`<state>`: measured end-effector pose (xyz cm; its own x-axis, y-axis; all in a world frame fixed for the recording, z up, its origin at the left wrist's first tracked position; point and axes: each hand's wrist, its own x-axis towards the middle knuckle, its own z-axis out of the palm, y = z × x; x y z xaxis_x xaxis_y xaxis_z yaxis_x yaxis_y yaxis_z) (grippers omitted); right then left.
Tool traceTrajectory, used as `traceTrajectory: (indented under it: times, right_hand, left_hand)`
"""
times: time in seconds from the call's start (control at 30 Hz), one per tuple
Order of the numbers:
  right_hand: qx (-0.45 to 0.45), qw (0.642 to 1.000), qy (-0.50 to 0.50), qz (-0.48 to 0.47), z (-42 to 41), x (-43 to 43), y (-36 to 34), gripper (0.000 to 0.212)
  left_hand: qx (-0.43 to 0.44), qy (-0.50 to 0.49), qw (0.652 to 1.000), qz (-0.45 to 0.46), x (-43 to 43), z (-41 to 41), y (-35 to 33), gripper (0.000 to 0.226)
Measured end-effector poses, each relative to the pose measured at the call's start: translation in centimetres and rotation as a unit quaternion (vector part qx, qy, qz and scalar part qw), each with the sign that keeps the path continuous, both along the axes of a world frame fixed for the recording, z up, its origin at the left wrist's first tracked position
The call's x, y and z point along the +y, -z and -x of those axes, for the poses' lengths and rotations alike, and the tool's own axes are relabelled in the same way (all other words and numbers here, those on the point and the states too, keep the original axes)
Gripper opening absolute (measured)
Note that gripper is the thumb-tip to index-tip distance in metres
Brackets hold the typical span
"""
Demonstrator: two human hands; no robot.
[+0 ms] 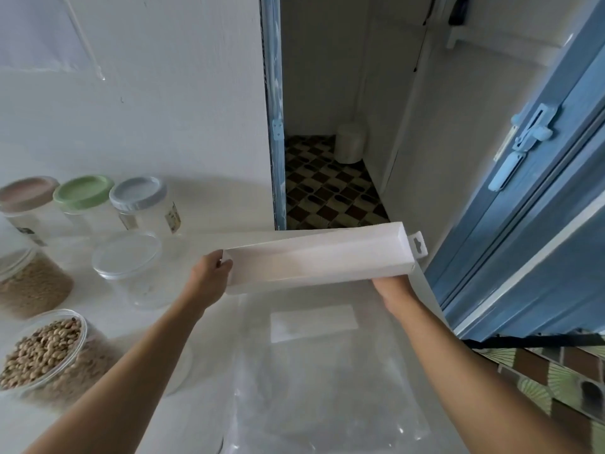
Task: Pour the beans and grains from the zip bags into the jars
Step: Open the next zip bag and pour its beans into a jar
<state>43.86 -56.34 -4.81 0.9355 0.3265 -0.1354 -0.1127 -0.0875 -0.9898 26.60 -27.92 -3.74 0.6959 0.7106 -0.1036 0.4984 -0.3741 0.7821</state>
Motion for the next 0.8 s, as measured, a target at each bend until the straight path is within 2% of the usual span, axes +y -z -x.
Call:
traceTrajectory:
  times: [0.07, 0.13, 0.2, 0.27, 0.33, 0.4, 0.47, 0.53, 0.63, 0.8]
  right_hand:
    - [0.067, 0.995, -0.009, -0.076, -0.5, -0.6, 0.1, 0.022]
    - [0.146, 0.967, -0.006, -0.207, -1.3, -1.3, -0.3, 0.013]
    - [0.213, 0.932, 0.016, -0.291, -2.0, -2.3, -0.7, 0.023]
    - [0.246, 0.917, 0.014, -0.313, -2.8, -3.3, -0.7, 0.042]
    - [0.224, 0.940, 0.024, -0.257, -3.1, -3.4, -0.6, 0.053]
    - [0.111, 0.987, 0.045, -0.111, -2.7, -3.0, -0.5, 0.047]
    - [-0.014, 0.999, 0.039, 0.033, -1.8, -2.6, -0.4, 0.046]
    - [-0.097, 0.988, 0.023, 0.121, -1.1, -2.3, 0.4, 0.057]
    - [-0.200, 0.950, 0.020, 0.239, -0.9, -1.9, 1.7, 0.064]
    - [-0.301, 0.900, 0.036, 0.314, -0.8, -1.3, 1.7, 0.065]
  left_hand:
    - [0.001, 0.011, 1.000, 0.016, 0.1, 0.0, 0.4, 0.021]
    - [-0.002, 0.012, 1.000, 0.024, 0.0, -0.1, 0.6, 0.026]
    - [0.006, 0.006, 1.000, 0.008, -0.2, -0.3, 0.9, 0.026]
    - [0.017, -0.002, 1.000, -0.022, -0.2, -0.3, 1.1, 0.021]
    - [0.024, -0.003, 0.998, -0.057, -0.3, -0.3, 1.3, 0.022]
    - [0.029, 0.007, 0.996, -0.079, -0.2, -0.3, 1.7, 0.020]
    - [0.029, 0.007, 0.996, -0.086, -0.1, -0.3, 2.0, 0.024]
    - [0.023, -0.003, 0.996, -0.087, -0.1, -0.3, 2.2, 0.032]
    - [0.016, -0.009, 0.996, -0.088, -0.3, -0.2, 2.1, 0.041]
    - [-0.016, -0.013, 0.991, -0.130, -1.3, 0.9, 1.4, 0.057]
